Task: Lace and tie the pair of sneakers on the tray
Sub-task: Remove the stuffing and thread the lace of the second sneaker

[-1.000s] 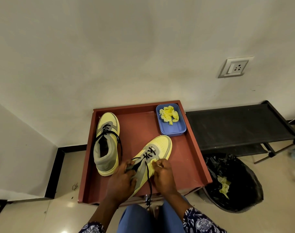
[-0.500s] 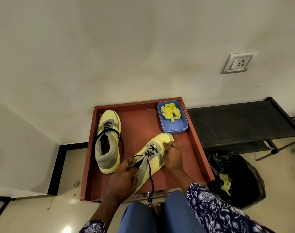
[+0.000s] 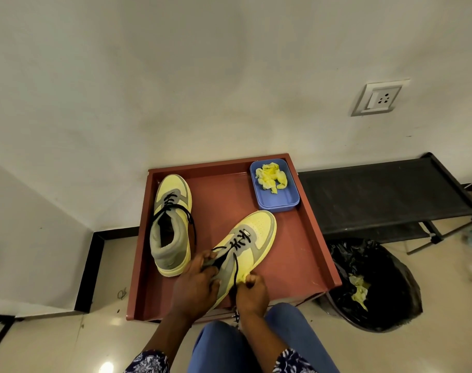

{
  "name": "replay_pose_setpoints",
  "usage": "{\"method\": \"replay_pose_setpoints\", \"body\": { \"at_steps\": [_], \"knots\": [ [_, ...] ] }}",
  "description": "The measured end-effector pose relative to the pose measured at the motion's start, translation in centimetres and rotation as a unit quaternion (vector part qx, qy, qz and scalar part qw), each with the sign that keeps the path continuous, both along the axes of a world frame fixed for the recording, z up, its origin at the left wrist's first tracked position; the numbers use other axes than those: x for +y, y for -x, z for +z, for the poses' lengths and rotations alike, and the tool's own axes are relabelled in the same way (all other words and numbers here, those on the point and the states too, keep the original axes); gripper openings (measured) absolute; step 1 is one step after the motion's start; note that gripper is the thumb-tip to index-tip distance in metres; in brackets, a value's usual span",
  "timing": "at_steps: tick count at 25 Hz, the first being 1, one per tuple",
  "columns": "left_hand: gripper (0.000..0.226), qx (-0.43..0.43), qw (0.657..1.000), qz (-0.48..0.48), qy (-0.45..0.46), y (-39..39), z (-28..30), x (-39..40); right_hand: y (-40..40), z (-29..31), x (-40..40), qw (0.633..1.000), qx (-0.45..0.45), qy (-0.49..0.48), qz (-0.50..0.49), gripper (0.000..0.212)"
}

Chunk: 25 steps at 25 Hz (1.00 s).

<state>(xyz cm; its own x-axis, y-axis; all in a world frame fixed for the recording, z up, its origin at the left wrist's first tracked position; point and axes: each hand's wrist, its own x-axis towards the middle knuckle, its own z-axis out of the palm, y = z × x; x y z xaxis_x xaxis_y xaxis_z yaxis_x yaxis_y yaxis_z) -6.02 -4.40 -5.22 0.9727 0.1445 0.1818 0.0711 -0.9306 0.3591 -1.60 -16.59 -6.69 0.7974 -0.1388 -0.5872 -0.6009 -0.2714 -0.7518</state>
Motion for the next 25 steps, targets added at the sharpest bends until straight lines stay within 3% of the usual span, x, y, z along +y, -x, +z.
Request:
{"method": "replay_pose_setpoints", "body": {
  "at_steps": [3, 9, 19, 25],
  "knots": [
    [0.03, 0.01, 1.0, -0.002, 0.005, 0.0, 0.1, 0.1, 0.9, -0.9, 0.5, 0.995, 0.066, -0.053, -0.052, 0.013],
    [0.03, 0.015, 1.0, -0.003, 0.007, 0.1, 0.0, 0.2, -1.7, -0.8, 0.1, 0.991, 0.077, -0.052, -0.098, 0.015],
    [0.029, 0.009, 1.0, -0.017, 0.013, 0.1, 0.3, 0.2, -6.9, -0.5, -0.9, 0.99, 0.0, 0.022, -0.142, 0.022],
    [0.027, 0.006, 0.999, -0.02, 0.027, 0.1, 0.0, 0.3, -12.4, 1.2, -1.8, 0.992, -0.06, 0.072, -0.089, 0.026]
  ]
}}
